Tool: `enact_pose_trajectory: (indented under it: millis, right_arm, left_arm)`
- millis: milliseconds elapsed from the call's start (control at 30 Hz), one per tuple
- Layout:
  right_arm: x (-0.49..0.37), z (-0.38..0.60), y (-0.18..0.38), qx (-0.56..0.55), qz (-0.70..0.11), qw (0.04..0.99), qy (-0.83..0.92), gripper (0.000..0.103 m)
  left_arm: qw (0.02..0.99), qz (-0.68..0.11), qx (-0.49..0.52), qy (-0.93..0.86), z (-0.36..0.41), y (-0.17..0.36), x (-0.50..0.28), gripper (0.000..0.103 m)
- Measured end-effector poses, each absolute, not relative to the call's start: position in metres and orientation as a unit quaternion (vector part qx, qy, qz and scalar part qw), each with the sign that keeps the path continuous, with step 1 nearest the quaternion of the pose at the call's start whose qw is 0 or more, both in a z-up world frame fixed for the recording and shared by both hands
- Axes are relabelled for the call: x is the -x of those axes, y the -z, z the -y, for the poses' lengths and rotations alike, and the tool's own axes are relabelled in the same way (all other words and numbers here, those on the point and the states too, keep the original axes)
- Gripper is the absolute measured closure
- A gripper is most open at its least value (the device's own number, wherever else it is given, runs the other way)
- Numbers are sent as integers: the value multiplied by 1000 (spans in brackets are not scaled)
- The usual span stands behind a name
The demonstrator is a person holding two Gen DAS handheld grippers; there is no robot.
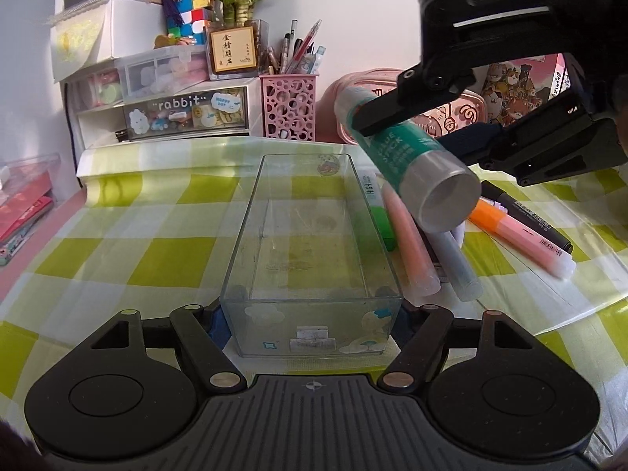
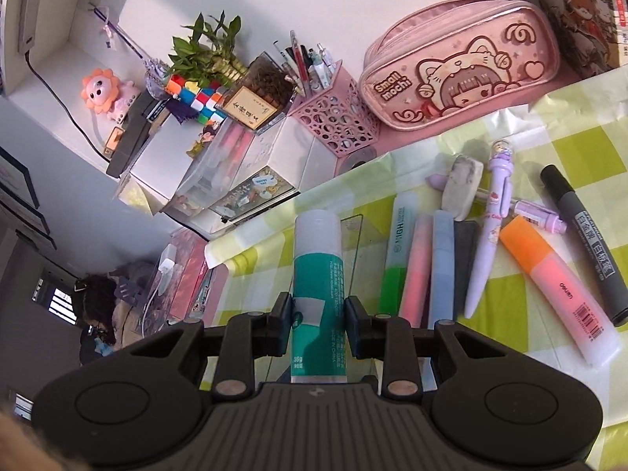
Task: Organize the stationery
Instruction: 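Carry the glue stick into the clear plastic box and open the right gripper, then move the right gripper back over the pile of highlighters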
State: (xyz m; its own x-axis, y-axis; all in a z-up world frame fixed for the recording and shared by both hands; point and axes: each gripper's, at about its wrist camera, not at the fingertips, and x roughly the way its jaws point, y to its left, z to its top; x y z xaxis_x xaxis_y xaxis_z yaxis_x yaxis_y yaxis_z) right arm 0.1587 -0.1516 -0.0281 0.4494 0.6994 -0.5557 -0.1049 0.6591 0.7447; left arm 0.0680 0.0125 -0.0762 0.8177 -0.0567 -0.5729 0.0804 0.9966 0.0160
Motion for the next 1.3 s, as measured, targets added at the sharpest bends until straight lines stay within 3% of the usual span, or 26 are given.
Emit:
enact_pose_trajectory:
  millis: [300,767,900,1000,1300]
  right_arm:
    - [-195,89,44,-248,-522,783,-230,89]
    - [-197,79,53,-236,-568,745,-257,86]
    - [-195,84,56,-254,-570,731,-277,85]
    - [-191,86,57,-274,-568,716,-298,78]
    - [-181,107,39,-284,-510,746,-320,77]
  left_arm:
    - [953,-300,-8,41,-16,77,-64,29]
    - [953,-300,0,47,-18,77,-64,27]
    - [953,-300,2,49,-20,77,-65,27]
    - [953,-300,4,51,-20,77,-65,26]
    - [953,-299,5,50,-20,78,-64,26]
